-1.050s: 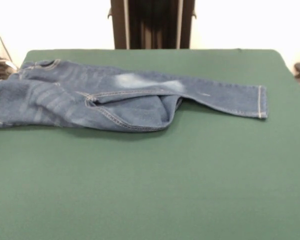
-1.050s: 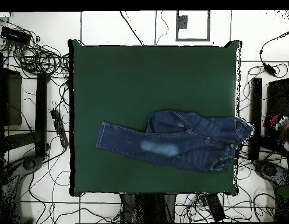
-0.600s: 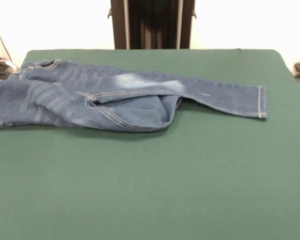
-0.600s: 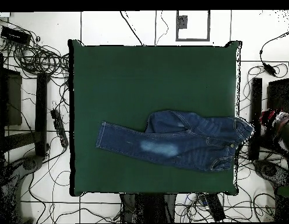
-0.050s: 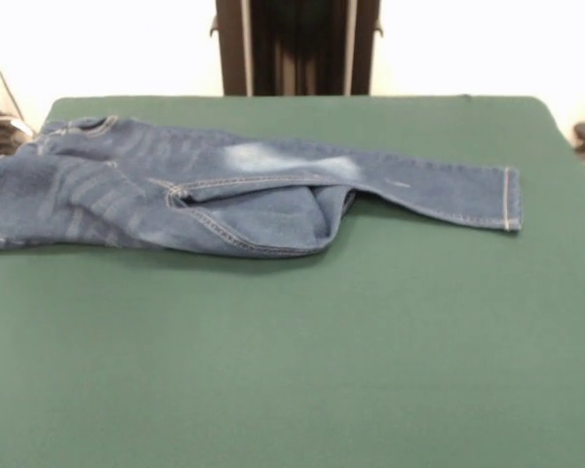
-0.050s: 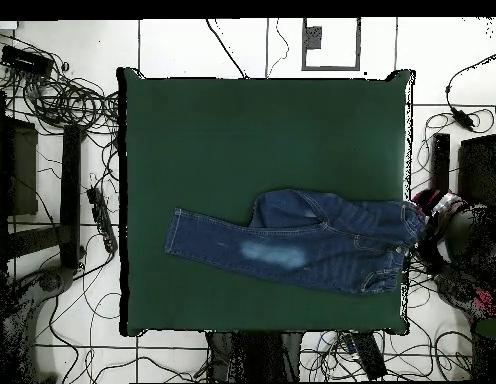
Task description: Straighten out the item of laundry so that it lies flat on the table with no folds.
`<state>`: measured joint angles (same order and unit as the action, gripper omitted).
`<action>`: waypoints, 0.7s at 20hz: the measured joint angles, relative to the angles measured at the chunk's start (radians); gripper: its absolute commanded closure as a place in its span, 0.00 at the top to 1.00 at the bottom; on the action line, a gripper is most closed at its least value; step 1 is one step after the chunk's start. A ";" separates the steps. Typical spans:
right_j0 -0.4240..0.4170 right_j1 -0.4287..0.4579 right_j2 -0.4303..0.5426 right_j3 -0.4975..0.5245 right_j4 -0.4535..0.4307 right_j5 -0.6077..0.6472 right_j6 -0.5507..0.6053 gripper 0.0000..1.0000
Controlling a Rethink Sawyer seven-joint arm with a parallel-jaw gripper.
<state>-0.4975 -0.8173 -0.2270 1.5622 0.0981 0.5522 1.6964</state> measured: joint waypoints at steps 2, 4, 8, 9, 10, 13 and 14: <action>0.016 -0.006 -0.011 0.017 0.012 0.000 0.025 1.00; 0.029 -0.013 -0.019 0.033 0.023 0.000 0.044 1.00; 0.047 -0.023 -0.029 0.065 0.048 0.000 0.076 1.00; 0.048 -0.023 -0.029 0.070 0.052 0.000 0.081 1.00; 0.050 -0.024 -0.029 0.076 0.056 0.000 0.085 1.00; 0.055 -0.026 -0.030 0.103 0.070 -0.003 0.098 1.00; 0.057 -0.028 -0.030 0.114 0.075 -0.005 0.102 1.00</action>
<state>-0.4409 -0.8450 -0.2574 1.6767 0.1728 0.5472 1.7984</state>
